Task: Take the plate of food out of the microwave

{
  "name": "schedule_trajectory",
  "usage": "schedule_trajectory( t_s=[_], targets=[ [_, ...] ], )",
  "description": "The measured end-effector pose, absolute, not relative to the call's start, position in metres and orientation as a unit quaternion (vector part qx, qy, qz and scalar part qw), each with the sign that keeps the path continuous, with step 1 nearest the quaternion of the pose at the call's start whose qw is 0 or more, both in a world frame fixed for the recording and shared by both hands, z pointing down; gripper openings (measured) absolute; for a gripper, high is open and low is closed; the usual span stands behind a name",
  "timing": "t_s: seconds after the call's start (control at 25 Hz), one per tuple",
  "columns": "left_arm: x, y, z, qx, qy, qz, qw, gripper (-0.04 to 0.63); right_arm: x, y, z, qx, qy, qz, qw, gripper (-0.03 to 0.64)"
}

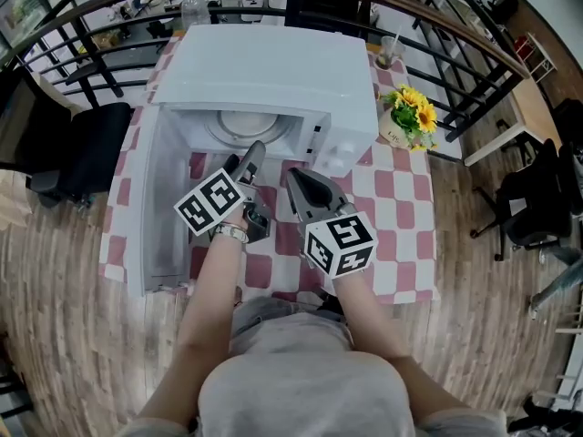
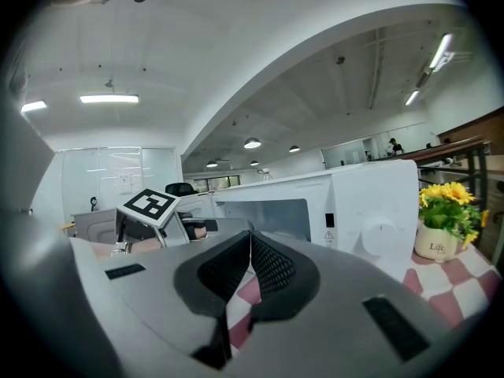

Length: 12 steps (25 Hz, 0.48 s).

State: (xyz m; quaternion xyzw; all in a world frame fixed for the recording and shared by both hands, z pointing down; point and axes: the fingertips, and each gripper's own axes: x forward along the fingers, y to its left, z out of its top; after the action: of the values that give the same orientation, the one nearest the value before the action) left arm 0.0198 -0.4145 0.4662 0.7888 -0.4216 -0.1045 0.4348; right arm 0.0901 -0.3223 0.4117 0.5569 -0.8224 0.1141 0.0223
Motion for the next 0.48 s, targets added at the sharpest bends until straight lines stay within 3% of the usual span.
schedule_trajectory(
  t_s=[0.48],
  targets=[
    [0.004, -0.456, 0.517, 0.714, -0.469, -0.08, 0.515, 0.344, 0.089, -0.341, 0.435, 0.552, -0.821, 0.137, 0.046, 0.026]
  ],
)
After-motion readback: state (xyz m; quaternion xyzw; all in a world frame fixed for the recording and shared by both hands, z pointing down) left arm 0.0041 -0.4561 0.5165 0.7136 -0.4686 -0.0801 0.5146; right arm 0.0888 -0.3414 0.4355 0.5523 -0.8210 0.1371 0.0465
